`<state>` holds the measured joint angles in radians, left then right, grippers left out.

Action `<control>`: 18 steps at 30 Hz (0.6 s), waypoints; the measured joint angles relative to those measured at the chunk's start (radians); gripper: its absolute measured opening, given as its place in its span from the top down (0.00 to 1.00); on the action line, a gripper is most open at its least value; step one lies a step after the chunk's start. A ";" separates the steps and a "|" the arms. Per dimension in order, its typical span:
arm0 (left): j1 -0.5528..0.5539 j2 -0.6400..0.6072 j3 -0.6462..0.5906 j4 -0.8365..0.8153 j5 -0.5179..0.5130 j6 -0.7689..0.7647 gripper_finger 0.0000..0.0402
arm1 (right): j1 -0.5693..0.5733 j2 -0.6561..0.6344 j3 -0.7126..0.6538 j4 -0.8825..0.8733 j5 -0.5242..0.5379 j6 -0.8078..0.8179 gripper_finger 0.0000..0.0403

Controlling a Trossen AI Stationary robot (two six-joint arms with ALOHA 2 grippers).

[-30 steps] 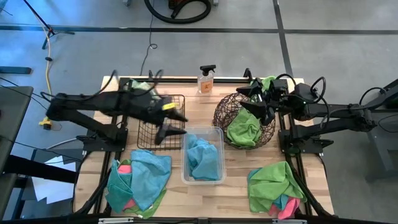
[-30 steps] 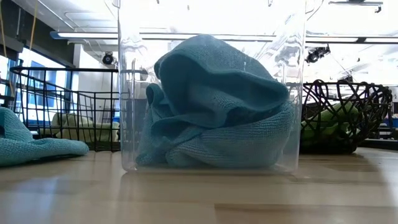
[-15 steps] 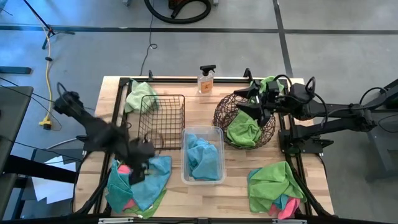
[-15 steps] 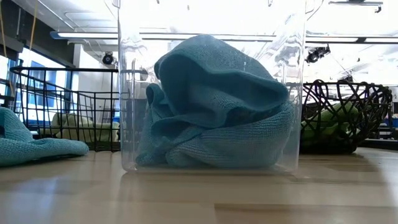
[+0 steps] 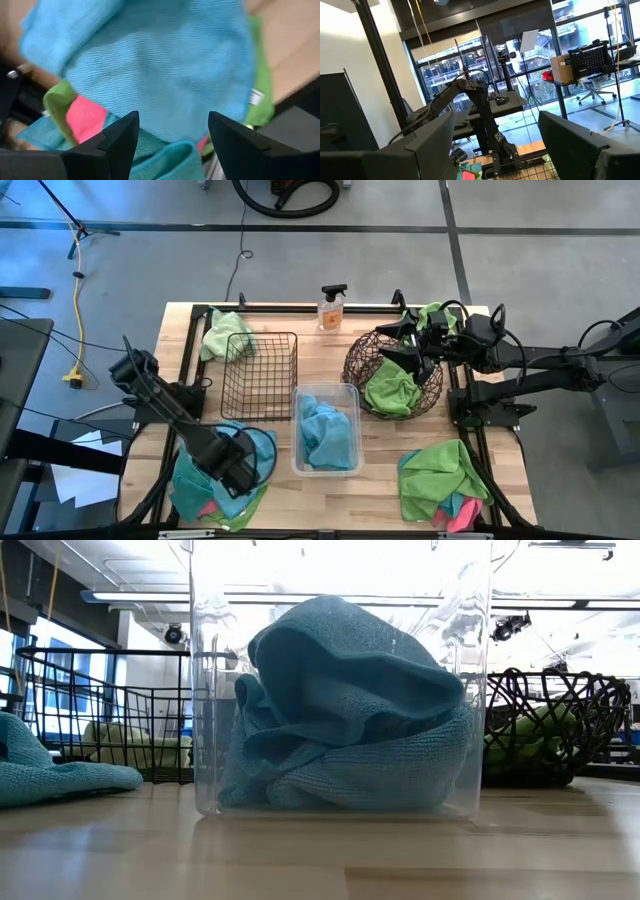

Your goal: Sort microfiber towel by color & place in baskets

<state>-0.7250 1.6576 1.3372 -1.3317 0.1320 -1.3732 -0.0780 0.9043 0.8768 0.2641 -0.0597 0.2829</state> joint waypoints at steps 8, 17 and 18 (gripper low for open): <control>-0.003 -0.089 -0.168 0.064 0.049 -0.094 0.43 | 0.000 0.000 0.000 -0.020 0.000 0.003 0.29; -0.002 -0.153 -0.341 0.191 0.059 -0.137 0.43 | 0.000 0.000 0.001 -0.021 0.000 0.004 0.29; -0.002 -0.153 -0.354 0.219 0.064 -0.139 0.43 | 0.000 0.000 0.001 -0.021 0.000 0.004 0.29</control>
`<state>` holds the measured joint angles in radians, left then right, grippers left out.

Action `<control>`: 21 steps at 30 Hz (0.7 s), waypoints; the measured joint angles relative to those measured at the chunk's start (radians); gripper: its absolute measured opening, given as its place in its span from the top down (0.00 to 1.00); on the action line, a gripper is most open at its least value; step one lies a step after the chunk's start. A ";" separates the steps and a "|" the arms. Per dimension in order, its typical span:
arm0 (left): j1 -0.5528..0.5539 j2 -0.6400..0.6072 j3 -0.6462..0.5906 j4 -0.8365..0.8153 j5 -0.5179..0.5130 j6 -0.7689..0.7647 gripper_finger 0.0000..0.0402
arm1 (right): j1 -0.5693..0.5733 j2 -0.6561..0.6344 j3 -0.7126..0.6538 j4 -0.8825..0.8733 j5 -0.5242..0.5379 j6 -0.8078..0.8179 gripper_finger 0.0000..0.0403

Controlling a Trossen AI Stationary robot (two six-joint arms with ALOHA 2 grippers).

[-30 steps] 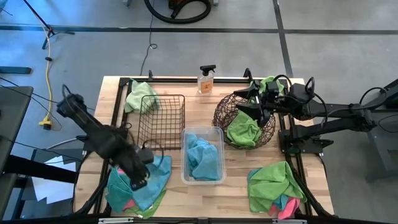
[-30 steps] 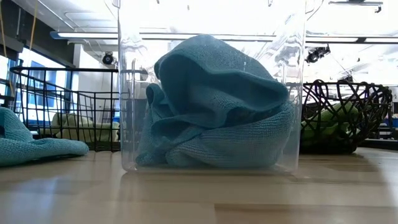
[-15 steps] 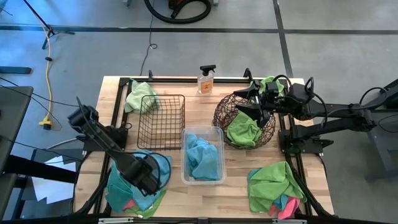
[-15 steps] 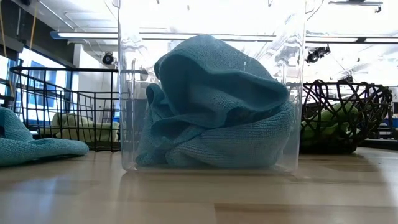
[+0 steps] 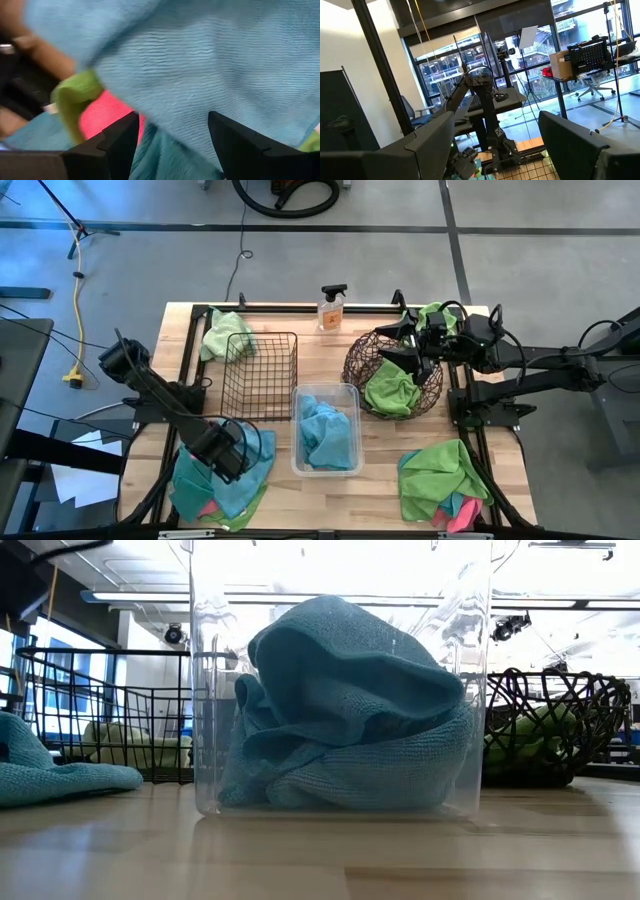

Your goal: Sort microfiber towel by color & place in baskets

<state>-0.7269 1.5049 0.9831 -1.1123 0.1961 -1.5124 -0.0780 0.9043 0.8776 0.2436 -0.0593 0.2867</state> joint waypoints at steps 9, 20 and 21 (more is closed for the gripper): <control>0.000 0.000 -0.016 0.054 -0.002 -0.015 0.46 | 0.000 0.000 0.000 0.000 0.017 0.000 0.29; 0.000 -0.096 0.057 -0.013 0.005 0.160 0.97 | 0.000 0.000 0.000 0.000 0.031 -0.004 0.29; 0.000 -0.125 0.074 -0.025 0.006 0.182 0.98 | 0.000 0.000 0.000 0.000 0.031 -0.004 0.29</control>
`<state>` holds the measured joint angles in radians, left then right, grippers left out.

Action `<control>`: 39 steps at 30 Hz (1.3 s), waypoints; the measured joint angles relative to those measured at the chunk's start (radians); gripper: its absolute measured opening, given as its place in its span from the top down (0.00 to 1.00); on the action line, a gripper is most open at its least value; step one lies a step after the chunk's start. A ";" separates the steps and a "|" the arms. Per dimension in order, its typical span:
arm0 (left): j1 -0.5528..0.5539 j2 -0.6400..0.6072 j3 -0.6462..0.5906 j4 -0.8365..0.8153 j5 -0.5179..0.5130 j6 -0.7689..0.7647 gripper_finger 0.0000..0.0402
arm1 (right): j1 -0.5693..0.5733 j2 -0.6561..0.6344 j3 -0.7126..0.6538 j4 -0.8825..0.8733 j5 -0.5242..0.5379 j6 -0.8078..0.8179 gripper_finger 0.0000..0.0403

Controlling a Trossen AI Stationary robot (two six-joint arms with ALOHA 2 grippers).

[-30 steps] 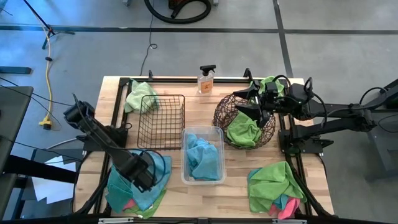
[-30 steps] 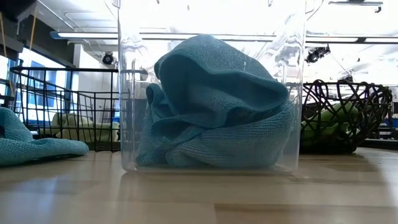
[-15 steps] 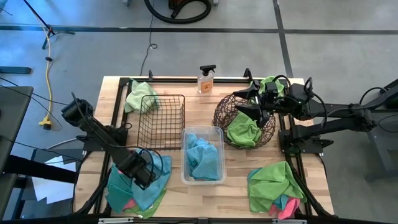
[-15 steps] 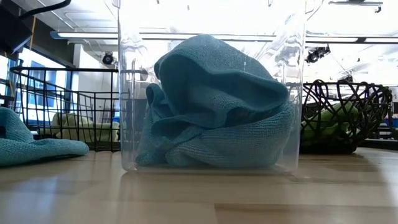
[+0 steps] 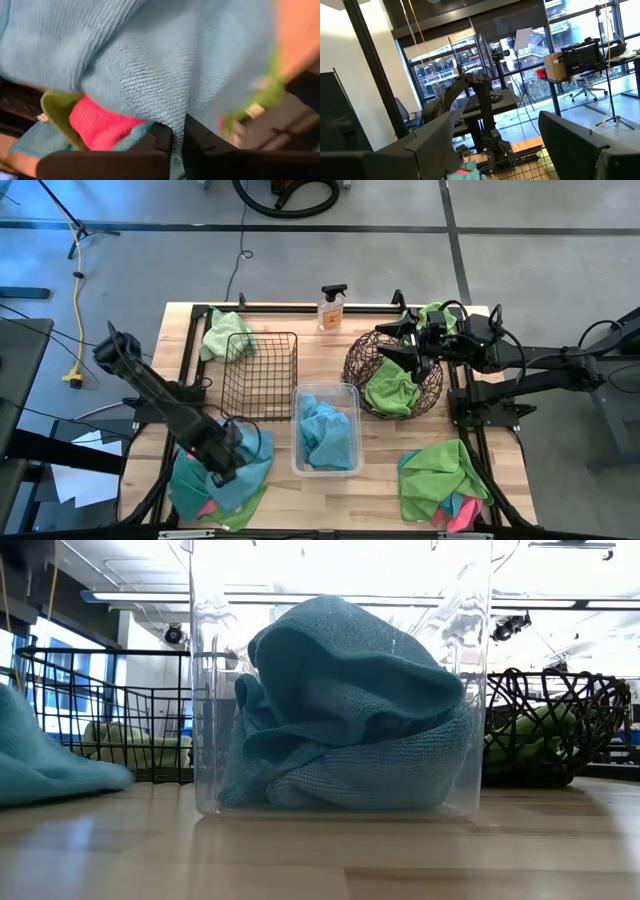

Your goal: Sort microfiber towel by color & place in baskets

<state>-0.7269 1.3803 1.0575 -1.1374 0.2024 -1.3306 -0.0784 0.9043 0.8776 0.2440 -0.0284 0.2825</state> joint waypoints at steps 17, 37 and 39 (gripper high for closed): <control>0.064 -0.472 0.298 0.004 -0.245 0.217 0.99 | 0.000 0.000 0.000 0.008 0.028 -0.019 0.29; 0.087 -0.484 0.443 0.381 -0.421 0.618 1.00 | 0.000 0.000 0.000 0.009 0.050 -0.018 0.29; 0.114 -0.482 0.473 0.382 -0.460 0.725 1.00 | 0.000 0.000 0.000 0.008 0.050 -0.011 0.29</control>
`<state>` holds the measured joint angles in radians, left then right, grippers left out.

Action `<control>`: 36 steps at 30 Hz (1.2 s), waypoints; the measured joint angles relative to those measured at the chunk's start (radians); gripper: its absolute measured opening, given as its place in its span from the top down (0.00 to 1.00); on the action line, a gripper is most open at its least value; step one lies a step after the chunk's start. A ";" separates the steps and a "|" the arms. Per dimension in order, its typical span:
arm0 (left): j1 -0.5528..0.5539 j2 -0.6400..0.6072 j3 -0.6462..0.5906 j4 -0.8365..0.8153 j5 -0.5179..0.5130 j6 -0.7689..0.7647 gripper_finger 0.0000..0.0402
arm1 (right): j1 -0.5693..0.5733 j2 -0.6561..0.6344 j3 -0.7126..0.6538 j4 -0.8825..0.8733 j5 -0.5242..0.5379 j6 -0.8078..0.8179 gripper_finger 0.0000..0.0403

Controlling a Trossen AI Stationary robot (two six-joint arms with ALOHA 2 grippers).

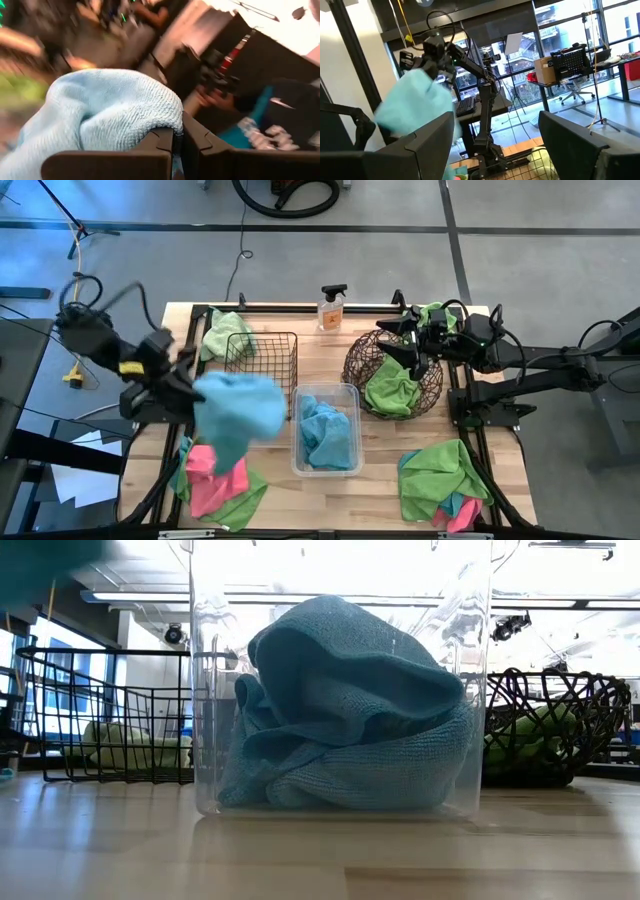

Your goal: Sort microfiber towel by color & place in baskets

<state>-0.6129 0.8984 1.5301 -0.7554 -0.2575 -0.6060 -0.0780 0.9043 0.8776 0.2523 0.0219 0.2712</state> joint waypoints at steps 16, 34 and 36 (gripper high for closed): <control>0.263 0.084 0.066 0.202 0.003 0.609 1.00 | 0.000 -0.001 0.000 0.088 -0.034 0.046 0.29; 0.403 0.264 0.056 0.465 0.199 0.740 1.00 | 0.000 -0.004 0.000 0.157 -0.100 0.042 0.29; 0.431 0.304 0.056 0.529 0.268 0.748 1.00 | 0.000 -0.014 0.000 0.155 -0.105 0.042 0.29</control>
<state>-0.1822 1.2024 1.5856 -0.2260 0.0103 0.1417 -0.0780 0.8907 0.8772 0.4078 -0.0828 0.3130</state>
